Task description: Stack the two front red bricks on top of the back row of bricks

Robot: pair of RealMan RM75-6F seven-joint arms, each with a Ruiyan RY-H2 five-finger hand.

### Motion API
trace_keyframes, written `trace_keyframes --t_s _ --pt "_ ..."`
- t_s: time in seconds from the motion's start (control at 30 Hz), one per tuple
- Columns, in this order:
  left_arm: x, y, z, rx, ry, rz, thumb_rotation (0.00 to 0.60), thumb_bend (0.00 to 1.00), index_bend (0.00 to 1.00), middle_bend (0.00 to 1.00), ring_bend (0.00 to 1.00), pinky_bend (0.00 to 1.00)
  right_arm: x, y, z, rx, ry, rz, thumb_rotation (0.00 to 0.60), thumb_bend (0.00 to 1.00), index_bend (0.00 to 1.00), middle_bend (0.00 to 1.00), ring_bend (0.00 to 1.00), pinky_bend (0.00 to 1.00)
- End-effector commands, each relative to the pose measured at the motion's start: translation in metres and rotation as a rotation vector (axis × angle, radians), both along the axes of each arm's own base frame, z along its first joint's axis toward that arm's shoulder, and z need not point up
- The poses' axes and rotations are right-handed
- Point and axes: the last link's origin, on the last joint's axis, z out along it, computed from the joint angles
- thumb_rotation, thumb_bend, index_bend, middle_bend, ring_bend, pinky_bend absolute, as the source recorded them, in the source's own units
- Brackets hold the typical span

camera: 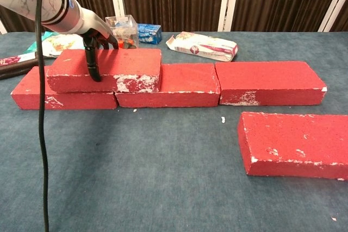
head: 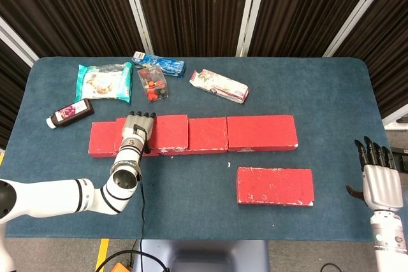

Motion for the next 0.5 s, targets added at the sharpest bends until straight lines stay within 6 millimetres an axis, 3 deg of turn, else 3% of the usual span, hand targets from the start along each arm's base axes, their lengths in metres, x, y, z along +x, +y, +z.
trace_keyframes --t_s 0.03,0.5 --pt "0.0005 -0.0001 -0.0003 -0.001 -0.001 0.002 0.6 0.24 0.0 0.02 0.0 0.04 0.0001 0.0001 -0.0001 0.0 0.0 -0.001 0.6 0.0 0.1 0.0 0.0 0.0" --pt "0.0012 -0.0018 -0.0021 0.001 -0.003 0.021 0.6 0.24 0.0 0.0 0.0 0.04 0.0006 0.0002 -0.0007 0.002 -0.002 0.001 0.6 0.0 0.1 0.0 0.0 0.0"
